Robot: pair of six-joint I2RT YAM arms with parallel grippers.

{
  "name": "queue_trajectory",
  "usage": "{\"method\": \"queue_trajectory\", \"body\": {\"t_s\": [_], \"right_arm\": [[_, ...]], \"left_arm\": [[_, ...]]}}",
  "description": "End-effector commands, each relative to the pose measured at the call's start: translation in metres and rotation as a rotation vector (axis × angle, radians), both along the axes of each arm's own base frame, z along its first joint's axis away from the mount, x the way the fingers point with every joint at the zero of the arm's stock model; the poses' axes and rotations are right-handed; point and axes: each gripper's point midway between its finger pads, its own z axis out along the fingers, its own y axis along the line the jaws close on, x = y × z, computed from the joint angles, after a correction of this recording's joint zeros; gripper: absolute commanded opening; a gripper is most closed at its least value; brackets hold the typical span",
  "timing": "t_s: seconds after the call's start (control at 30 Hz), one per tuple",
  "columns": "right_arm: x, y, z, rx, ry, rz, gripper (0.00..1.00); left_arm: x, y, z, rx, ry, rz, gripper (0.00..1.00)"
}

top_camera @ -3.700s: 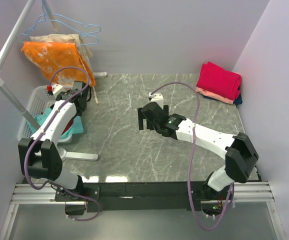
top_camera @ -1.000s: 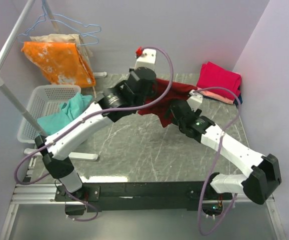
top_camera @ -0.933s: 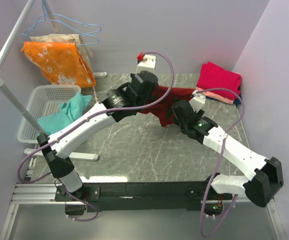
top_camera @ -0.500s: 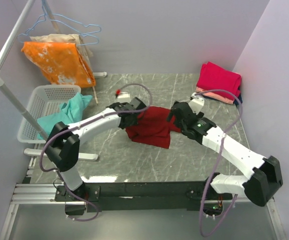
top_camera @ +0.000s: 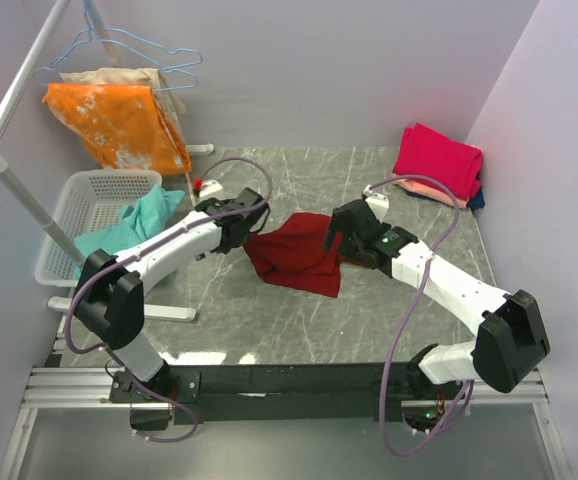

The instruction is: Fold and stack the t-shirts

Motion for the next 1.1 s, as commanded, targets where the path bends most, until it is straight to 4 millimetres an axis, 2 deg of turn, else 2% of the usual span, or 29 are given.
{"method": "queue_trajectory", "body": {"t_s": [0.0,0.1,0.27,0.47,0.63,0.73,0.8,0.9,1.03,1.07], "right_arm": [[0.014,0.011,0.015,0.032,-0.039,0.026,0.97],[0.013,0.013,0.011,0.032,-0.024,0.037,0.96],[0.013,0.016,0.009,0.034,-0.017,0.045,0.96],[0.013,0.016,0.005,0.025,-0.005,0.054,0.96],[0.015,0.018,0.003,0.023,0.003,0.060,0.96],[0.017,0.018,0.004,0.019,0.002,0.062,0.96],[0.019,0.018,0.003,0.015,0.003,0.062,0.96],[0.020,0.016,0.001,0.010,0.009,0.056,0.96],[0.023,0.015,0.001,0.005,0.012,0.051,0.96],[0.022,0.016,0.000,0.003,0.016,0.052,0.96]], "left_arm": [[-0.008,0.048,0.008,0.010,-0.009,0.155,0.96],[-0.005,0.069,0.015,0.024,-0.029,0.189,0.95],[0.002,0.104,0.009,0.064,-0.004,0.271,0.94],[0.021,0.130,0.014,0.055,-0.041,0.325,0.91],[0.048,0.136,0.016,0.100,-0.061,0.300,0.82],[0.060,0.140,0.011,0.170,-0.030,0.285,0.80],[0.060,0.145,0.000,0.229,0.027,0.290,0.79],[0.061,0.152,-0.005,0.289,0.047,0.327,0.79],[0.053,0.165,0.001,0.391,0.064,0.388,0.77],[0.052,0.168,-0.002,0.412,0.065,0.417,0.76]]}}
